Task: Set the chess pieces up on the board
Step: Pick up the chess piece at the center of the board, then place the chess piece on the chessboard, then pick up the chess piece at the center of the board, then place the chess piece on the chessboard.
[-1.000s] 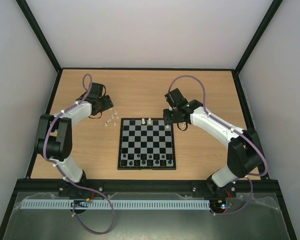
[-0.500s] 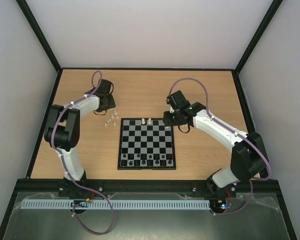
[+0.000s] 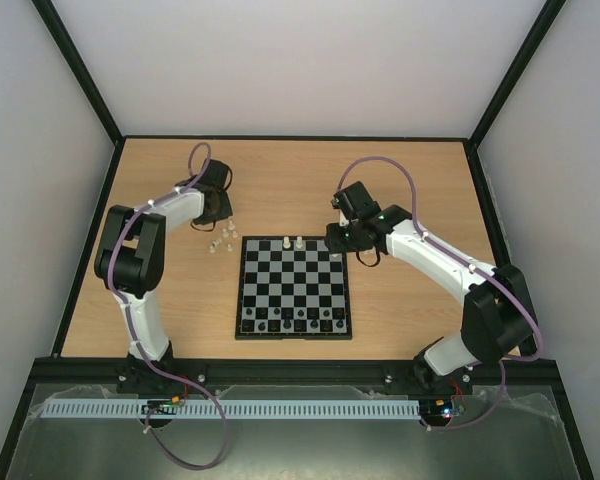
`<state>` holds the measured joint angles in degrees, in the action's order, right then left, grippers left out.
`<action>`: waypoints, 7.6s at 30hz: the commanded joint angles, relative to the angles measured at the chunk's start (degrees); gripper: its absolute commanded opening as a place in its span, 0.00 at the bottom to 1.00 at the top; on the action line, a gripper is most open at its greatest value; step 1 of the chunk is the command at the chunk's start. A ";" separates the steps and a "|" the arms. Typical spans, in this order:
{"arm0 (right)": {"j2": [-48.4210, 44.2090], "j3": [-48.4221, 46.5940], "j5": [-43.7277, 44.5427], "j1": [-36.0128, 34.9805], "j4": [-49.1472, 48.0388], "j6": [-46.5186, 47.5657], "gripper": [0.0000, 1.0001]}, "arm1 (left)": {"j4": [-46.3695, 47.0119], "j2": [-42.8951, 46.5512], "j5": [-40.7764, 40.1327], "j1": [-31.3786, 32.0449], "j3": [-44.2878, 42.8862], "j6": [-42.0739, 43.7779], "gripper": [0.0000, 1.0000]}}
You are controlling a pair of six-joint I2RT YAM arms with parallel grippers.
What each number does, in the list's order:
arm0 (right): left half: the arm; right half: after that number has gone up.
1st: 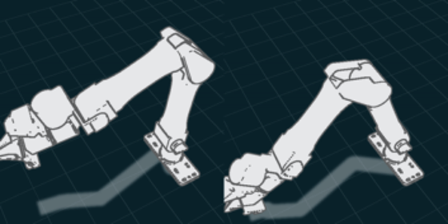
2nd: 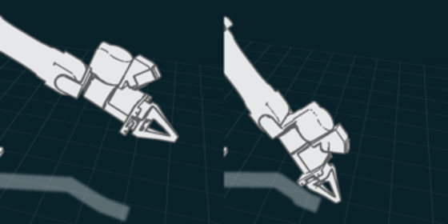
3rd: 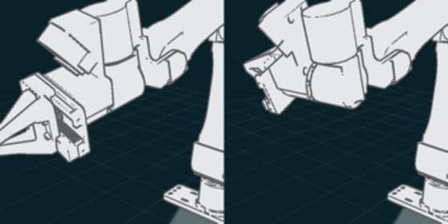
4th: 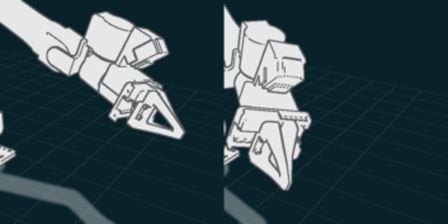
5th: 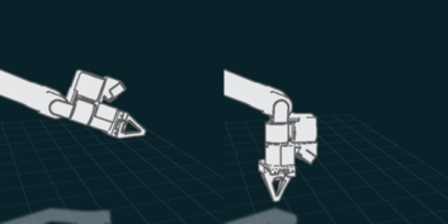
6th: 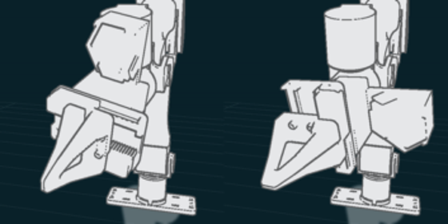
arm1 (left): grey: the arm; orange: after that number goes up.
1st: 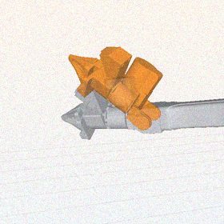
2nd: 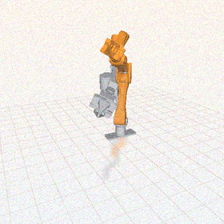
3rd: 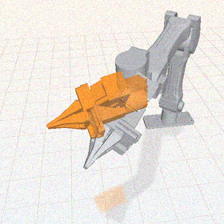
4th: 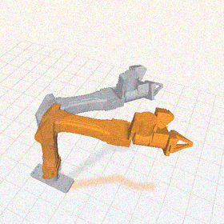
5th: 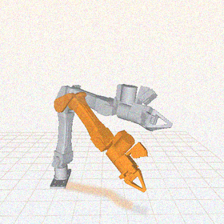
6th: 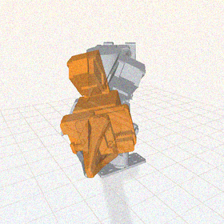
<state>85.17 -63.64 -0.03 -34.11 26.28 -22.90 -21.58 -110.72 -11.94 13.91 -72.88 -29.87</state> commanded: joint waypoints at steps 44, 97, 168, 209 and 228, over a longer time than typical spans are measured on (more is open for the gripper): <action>-3.01 0.89 -0.85 -0.09 1.22 0.83 0.40 | -5.60 6.37 -1.91 3.61 -0.81 1.57 0.02; -4.60 0.17 0.74 -0.12 3.07 1.00 0.40 | -10.40 1.90 2.08 25.11 -5.16 1.65 0.11; -4.17 0.70 -0.92 -0.15 1.79 1.01 0.40 | -14.18 2.40 -3.57 11.89 -10.10 3.43 0.02; -18.72 -1.70 9.70 -0.11 9.62 0.50 0.43 | -25.49 -16.25 2.18 34.69 -31.93 5.31 0.10; -18.11 -1.28 9.34 -0.10 9.10 0.80 0.44 | -24.29 -15.43 1.56 33.50 -30.64 4.52 0.24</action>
<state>67.22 -65.71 9.10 -34.11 34.04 -22.48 -45.36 -127.17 -9.91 47.81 -103.94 -24.88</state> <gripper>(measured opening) 0.436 0.217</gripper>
